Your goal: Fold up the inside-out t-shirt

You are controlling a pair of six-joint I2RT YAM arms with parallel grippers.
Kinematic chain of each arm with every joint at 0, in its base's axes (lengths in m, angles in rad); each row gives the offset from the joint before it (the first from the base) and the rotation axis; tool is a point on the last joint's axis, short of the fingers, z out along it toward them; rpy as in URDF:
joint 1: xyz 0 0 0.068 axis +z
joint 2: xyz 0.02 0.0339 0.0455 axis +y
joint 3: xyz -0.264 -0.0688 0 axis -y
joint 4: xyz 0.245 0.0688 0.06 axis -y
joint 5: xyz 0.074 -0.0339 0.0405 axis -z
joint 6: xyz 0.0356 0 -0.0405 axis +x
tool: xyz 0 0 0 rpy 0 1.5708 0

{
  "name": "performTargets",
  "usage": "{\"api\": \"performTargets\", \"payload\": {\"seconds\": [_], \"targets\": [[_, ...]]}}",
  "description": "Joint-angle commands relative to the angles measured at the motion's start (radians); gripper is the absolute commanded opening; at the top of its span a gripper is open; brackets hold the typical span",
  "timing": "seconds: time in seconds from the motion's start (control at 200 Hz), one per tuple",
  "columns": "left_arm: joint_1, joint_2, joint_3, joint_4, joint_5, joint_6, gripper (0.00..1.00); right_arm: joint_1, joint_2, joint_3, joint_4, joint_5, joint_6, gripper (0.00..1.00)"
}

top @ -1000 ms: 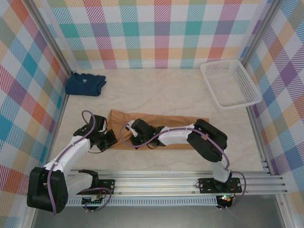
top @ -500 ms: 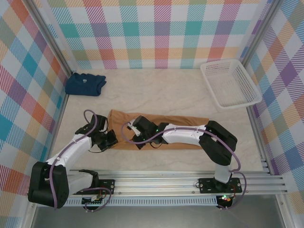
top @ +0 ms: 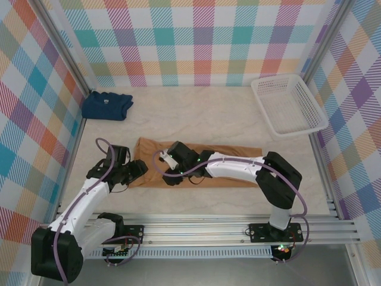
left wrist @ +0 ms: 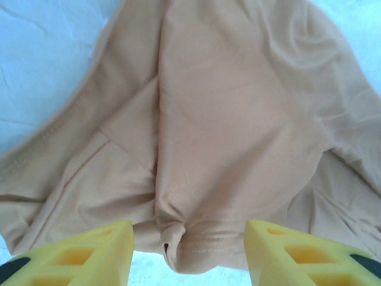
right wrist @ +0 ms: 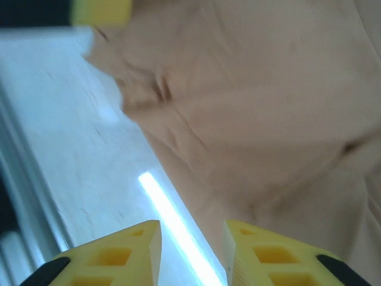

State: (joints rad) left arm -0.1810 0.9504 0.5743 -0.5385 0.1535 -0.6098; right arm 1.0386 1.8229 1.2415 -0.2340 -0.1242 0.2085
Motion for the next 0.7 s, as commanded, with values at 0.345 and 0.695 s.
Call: {"api": "performTargets", "payload": {"seconds": [0.345,0.695], "targets": [[0.165,0.311,0.079,0.305,-0.115,0.136,0.83,-0.080,0.299,0.168,0.100,-0.189,0.207,0.18],[0.165,0.523,0.187,0.292,0.008,0.303,1.00,-0.131,0.115,0.062,0.204,-0.307,0.171,0.32]]}}
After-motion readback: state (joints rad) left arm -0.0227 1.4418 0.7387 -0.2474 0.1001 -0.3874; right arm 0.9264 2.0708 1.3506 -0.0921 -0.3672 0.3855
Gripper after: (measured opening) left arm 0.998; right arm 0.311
